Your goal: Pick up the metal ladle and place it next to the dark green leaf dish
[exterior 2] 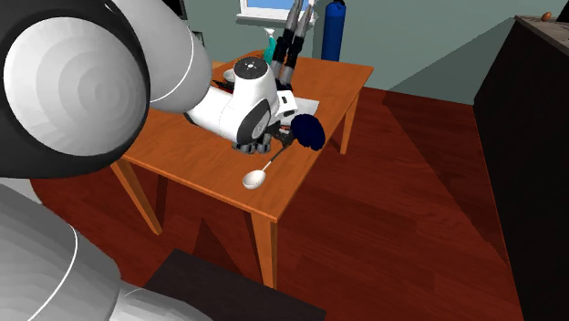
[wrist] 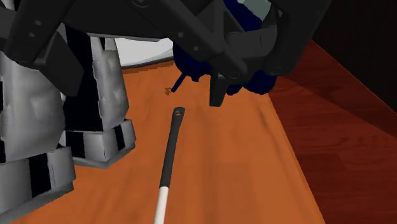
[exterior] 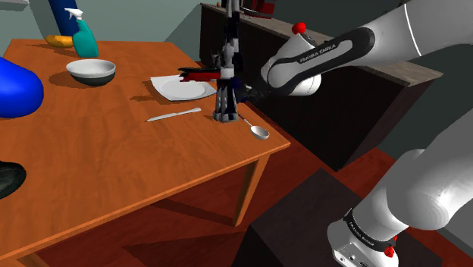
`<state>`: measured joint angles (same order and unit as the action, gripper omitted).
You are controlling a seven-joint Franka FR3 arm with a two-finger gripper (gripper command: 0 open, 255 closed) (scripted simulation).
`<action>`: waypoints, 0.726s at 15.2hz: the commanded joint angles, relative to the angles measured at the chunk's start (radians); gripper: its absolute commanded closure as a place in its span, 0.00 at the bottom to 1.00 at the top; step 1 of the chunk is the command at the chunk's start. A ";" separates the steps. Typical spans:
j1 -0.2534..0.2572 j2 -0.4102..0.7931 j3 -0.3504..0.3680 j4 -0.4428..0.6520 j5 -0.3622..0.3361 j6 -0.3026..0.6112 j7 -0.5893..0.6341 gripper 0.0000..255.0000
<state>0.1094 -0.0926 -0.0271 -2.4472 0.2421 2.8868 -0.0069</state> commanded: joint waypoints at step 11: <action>-0.012 0.009 -0.009 -0.004 -0.049 -0.197 0.028 0.00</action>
<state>0.0978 -0.0828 -0.0365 -2.4524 0.1965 2.7413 0.0179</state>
